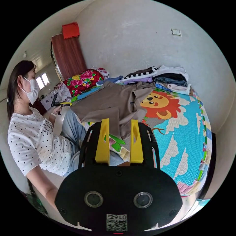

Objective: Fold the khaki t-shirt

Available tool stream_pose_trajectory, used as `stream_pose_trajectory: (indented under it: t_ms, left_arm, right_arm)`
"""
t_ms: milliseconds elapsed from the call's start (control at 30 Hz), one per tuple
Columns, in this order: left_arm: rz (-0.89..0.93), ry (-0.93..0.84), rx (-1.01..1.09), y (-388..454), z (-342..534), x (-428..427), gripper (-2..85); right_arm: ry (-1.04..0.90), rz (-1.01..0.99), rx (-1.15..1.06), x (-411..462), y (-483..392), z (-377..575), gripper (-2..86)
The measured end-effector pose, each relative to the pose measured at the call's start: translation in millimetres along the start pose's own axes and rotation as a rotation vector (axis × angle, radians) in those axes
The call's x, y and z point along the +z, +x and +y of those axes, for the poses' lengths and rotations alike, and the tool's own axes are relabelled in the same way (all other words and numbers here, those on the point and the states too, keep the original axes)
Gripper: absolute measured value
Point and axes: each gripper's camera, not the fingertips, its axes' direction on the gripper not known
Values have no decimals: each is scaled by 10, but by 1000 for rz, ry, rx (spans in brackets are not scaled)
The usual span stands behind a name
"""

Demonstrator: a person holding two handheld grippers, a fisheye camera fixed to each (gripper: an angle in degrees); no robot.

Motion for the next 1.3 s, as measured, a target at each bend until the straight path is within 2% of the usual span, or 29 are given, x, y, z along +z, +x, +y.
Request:
stream_pose_trajectory:
  t_ms: [100, 200, 300, 400, 567, 700, 800, 867, 967, 1133, 1200, 1267, 1300]
  left_arm:
    - [106, 24, 3, -160, 102, 67, 78]
    - [90, -14, 12, -268, 194, 171, 49]
    - [129, 30, 15, -391, 315, 128, 3]
    - [155, 64, 19, -526, 439, 106, -7]
    - [225, 96, 15, -798, 628, 91, -10]
    - [294, 113, 12, -1016, 803, 126, -10]
    - [323, 135, 48, -1115, 877, 133, -10]
    - [334, 148, 77, -1169, 919, 134, -10]
    - [354, 170, 99, -1281, 988, 147, -10]
    - [406, 187, 95, -1474, 1066, 216, -10]
    - [417, 202, 106, -1528, 1097, 224, -10]
    - [422, 211, 123, -1555, 1116, 226, -10]
    - [423, 216, 131, -1572, 1126, 230, -10]
  right_arm:
    - [-24, 4, -72, 272, -292, -252, 116]
    - [-41, -18, -153, 631, -589, -557, 113]
    - [-48, -68, -229, 1064, -892, -940, 111]
    - [-13, -114, -328, 1646, -1235, -1436, 102]
    - [-66, -128, -461, 3325, -1988, -2830, 101]
    - [-37, -76, -399, 4521, -2352, -3827, 105]
    - [-124, -49, -335, 5591, -2596, -4532, 110]
    - [-190, 66, -287, 6388, -2771, -4957, 120]
    - [-152, 216, -224, 7099, -2902, -5358, 123]
    - [-253, 393, -279, 8025, -3107, -5715, 110]
    - [-272, 478, -320, 8260, -3179, -5774, 92]
    - [-248, 626, -373, 8462, -3238, -5858, 20]
    - [-241, 641, -385, 8490, -3244, -5892, 14]
